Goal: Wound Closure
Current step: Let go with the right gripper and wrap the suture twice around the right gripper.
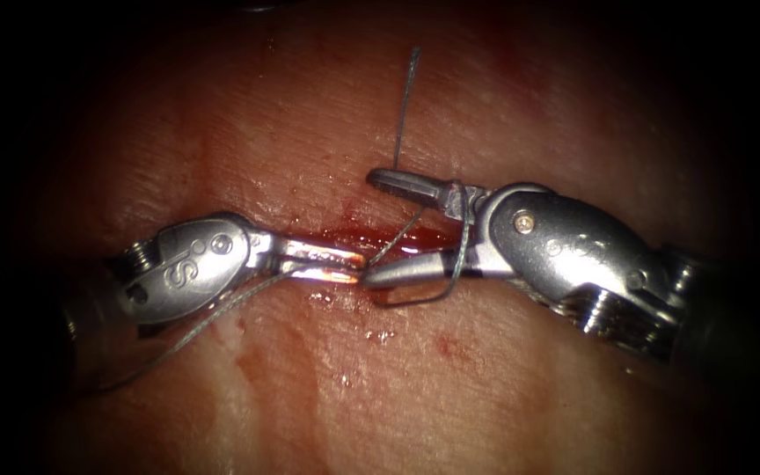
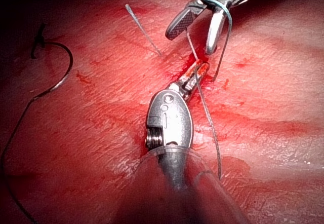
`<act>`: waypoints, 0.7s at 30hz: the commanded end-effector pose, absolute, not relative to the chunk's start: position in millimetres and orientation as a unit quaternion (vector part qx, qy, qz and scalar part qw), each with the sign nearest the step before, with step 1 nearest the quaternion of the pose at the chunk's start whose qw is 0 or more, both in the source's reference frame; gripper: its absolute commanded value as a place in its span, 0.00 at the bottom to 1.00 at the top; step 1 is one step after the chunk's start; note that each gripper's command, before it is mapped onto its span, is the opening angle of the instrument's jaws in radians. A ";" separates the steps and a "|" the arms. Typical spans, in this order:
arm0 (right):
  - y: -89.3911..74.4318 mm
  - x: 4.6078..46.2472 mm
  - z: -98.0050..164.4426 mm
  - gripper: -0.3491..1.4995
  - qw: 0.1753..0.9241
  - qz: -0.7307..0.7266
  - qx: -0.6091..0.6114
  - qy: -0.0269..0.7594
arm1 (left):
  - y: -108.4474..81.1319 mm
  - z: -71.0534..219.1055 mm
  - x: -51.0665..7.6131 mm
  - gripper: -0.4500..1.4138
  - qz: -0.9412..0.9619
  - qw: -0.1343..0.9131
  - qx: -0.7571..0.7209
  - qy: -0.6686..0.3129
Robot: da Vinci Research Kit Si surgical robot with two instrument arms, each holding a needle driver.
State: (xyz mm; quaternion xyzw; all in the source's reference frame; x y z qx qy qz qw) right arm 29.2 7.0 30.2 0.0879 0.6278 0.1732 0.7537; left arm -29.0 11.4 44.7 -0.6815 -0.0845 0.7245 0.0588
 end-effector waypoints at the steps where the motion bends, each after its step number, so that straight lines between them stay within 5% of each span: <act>1: 7.7 30.2 30.7 0.50 0.751 0.182 0.086 0.628 | 11.6 45.1 -29.6 0.00 0.724 0.057 -0.683 -0.084; 21: 5.6 31.5 34.5 0.46 0.780 0.211 0.067 0.585 | 12.1 40.9 -30.0 0.00 0.719 0.048 -0.686 -0.096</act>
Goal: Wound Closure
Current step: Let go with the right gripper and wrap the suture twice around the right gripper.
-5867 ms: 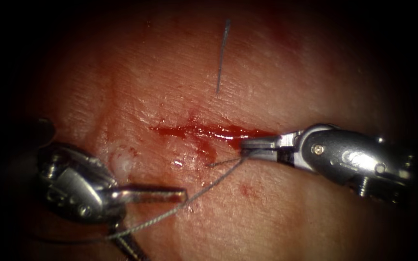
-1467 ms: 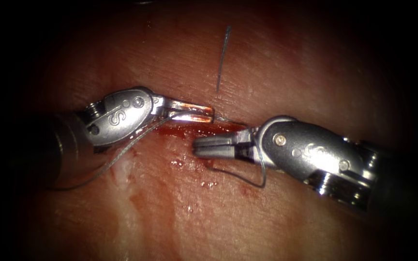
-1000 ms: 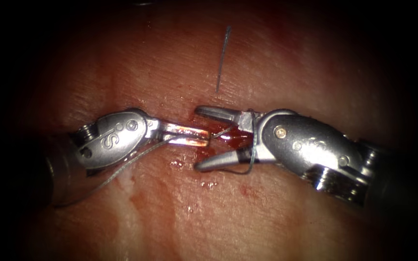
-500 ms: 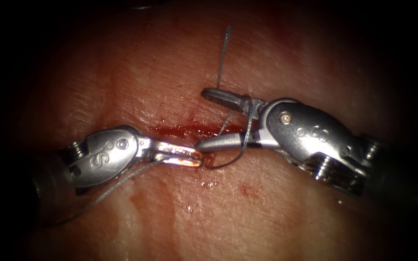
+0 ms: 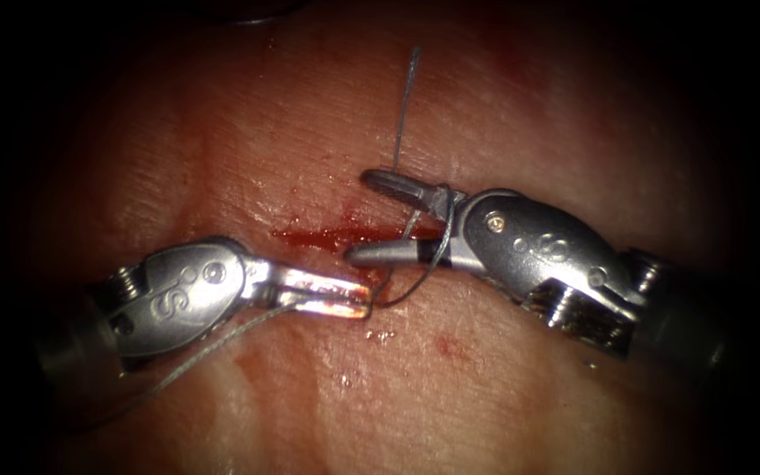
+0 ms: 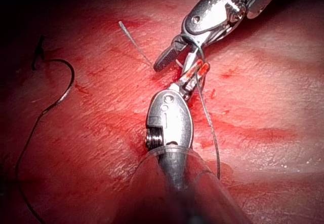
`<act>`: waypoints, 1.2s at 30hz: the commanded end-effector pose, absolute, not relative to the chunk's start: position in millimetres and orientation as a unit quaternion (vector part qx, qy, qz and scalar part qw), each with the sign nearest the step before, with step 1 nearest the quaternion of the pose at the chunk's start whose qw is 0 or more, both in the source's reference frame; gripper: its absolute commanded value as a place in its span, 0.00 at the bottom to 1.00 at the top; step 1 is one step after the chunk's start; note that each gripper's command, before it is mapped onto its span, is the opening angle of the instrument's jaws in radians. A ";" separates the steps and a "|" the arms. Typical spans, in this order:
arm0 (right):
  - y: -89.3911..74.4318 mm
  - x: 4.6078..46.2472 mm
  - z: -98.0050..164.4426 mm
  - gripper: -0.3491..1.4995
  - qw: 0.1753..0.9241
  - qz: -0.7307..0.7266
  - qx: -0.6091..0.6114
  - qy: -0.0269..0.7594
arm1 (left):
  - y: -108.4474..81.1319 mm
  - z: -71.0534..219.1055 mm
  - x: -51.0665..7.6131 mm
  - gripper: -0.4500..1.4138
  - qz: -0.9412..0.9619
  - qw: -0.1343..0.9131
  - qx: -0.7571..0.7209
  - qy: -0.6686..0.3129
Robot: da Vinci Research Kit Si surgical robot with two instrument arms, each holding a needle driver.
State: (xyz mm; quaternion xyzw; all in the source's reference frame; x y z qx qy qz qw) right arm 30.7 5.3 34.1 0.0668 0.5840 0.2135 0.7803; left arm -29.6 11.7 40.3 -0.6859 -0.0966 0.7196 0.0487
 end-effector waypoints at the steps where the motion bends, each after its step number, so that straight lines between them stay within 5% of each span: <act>1: 5.3 31.6 34.6 0.46 0.781 0.207 0.070 0.585 | 12.5 40.6 -30.0 0.00 0.719 0.047 -0.687 -0.096; 36: 2.3 34.1 32.4 0.46 0.776 0.162 0.118 0.598 | 19.1 46.3 -29.9 0.00 0.715 0.049 -0.692 -0.089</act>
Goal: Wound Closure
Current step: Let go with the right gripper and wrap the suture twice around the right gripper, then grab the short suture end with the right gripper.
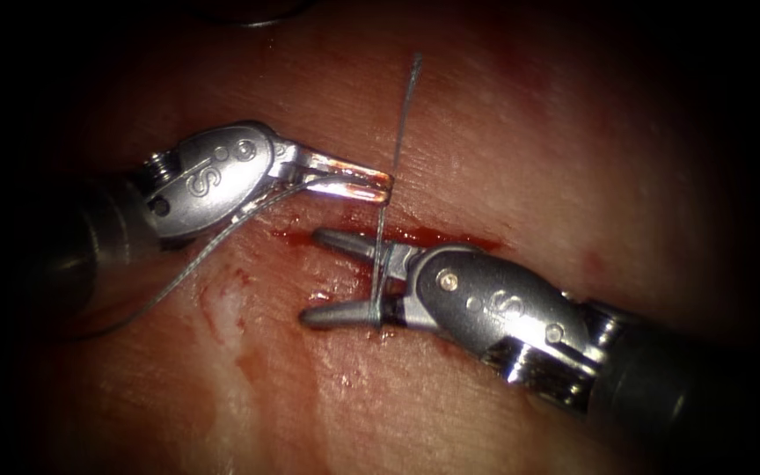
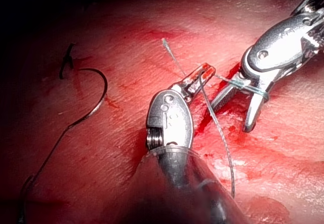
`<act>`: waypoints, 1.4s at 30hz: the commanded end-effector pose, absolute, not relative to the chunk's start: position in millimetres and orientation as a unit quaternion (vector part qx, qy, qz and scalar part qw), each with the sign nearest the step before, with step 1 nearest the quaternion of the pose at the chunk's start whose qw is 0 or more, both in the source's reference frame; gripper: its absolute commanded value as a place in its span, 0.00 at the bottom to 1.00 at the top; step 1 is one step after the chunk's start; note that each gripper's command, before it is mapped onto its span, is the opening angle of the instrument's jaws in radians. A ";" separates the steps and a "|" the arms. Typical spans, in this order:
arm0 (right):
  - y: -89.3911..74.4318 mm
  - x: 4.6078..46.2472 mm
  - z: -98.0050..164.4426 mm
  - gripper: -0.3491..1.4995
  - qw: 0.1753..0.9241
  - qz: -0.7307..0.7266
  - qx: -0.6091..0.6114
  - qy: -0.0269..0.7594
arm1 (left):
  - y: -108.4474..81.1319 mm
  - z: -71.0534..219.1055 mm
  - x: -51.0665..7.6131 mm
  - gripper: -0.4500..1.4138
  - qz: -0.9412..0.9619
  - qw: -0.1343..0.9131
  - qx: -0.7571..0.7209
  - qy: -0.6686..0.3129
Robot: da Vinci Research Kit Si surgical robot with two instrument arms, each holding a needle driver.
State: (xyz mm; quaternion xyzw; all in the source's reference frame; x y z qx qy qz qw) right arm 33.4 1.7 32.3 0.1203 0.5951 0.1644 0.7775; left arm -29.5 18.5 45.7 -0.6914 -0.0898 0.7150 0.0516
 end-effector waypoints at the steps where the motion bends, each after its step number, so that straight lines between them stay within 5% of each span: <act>1: 2.2 34.1 32.3 0.46 0.775 0.161 0.118 0.599 | 19.1 46.5 -29.9 0.00 0.715 0.048 -0.692 -0.088; 42: 6.6 29.7 34.4 0.37 0.679 0.341 0.052 0.648 | 15.2 48.4 -28.8 0.00 0.719 0.035 -0.690 -0.077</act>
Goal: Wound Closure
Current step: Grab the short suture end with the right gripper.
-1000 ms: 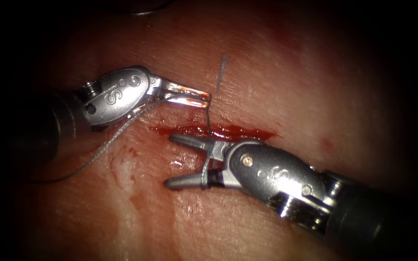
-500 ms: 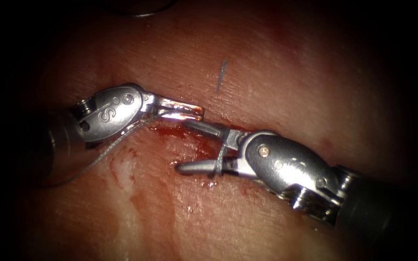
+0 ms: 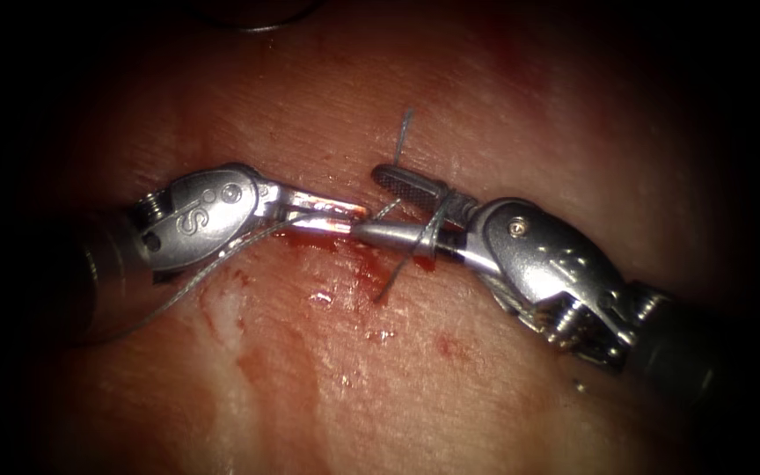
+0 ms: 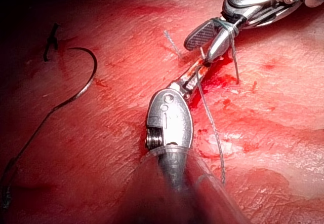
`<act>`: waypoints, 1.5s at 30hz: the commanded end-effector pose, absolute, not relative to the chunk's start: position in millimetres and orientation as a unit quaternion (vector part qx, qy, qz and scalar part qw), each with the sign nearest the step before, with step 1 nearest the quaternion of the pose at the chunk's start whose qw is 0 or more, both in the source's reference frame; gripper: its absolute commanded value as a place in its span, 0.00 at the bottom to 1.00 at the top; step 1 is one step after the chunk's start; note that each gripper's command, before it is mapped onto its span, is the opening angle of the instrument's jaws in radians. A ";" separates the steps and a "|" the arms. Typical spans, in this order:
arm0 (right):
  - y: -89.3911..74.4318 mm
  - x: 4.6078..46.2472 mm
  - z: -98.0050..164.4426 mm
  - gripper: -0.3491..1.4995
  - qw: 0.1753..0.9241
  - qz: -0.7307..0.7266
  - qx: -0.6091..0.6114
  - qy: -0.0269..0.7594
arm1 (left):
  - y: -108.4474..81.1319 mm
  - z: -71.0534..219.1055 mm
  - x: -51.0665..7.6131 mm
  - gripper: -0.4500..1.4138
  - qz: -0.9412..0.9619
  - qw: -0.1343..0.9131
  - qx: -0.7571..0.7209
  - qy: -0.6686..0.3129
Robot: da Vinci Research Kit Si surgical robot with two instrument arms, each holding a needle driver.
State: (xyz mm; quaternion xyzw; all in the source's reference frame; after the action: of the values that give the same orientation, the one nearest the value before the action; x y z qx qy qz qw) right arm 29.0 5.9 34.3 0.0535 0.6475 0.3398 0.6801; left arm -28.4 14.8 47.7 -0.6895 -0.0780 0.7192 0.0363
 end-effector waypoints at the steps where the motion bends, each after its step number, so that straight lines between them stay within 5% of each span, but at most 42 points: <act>1: 6.6 29.6 34.5 0.37 0.677 0.347 0.050 0.647 | 15.2 48.4 -28.8 0.00 0.719 0.035 -0.690 -0.077; 24: 7.4 26.5 36.5 0.41 0.677 0.458 -0.018 0.576 | 15.9 48.6 -29.4 0.00 0.719 0.037 -0.690 -0.077; 45: 7.8 30.5 38.6 0.53 0.696 0.470 -0.023 0.543 | 16.6 49.0 -29.6 0.00 0.718 0.037 -0.691 -0.077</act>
State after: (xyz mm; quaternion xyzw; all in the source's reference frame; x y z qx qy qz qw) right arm 29.7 7.0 38.5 -0.0222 0.5389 0.4720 0.6974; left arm -29.2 16.1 48.5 -0.6898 -0.0785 0.7187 0.0386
